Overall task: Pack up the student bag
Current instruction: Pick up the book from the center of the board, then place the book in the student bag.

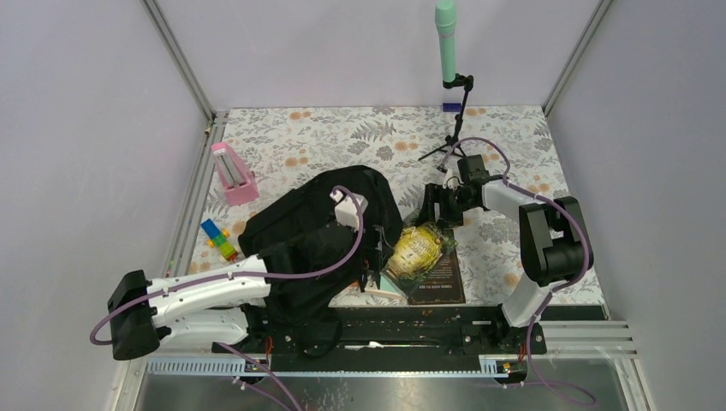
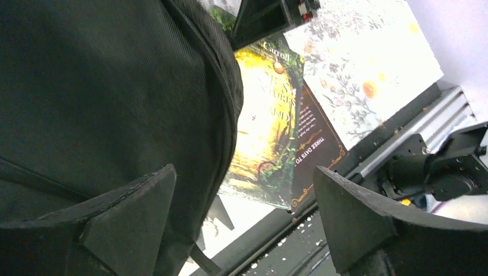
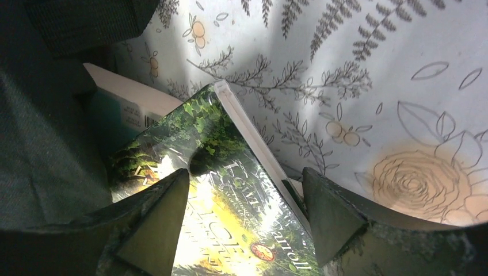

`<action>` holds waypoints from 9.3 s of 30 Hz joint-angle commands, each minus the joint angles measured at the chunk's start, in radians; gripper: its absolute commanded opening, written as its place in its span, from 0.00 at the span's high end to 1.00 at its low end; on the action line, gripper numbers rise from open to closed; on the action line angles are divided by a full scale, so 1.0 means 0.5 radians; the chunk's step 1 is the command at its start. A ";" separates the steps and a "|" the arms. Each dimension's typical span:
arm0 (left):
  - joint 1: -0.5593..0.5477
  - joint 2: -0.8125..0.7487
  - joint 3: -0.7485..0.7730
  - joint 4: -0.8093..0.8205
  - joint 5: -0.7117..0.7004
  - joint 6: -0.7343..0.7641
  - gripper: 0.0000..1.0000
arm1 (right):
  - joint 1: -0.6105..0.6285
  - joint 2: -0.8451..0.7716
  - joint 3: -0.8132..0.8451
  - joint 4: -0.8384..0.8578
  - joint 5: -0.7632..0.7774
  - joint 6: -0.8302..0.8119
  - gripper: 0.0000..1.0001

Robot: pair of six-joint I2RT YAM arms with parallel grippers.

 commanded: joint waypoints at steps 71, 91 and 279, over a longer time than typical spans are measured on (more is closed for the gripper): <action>-0.656 0.562 0.109 0.969 -0.821 0.827 0.01 | -0.010 -1.643 -0.226 0.000 0.258 1.089 1.00; -0.655 1.281 0.366 1.515 -1.392 0.953 0.05 | 0.015 -1.672 -0.351 0.102 0.358 1.190 1.00; 0.717 0.059 0.553 -0.610 0.257 0.414 1.00 | 0.260 -2.277 -0.334 -0.082 0.904 0.662 1.00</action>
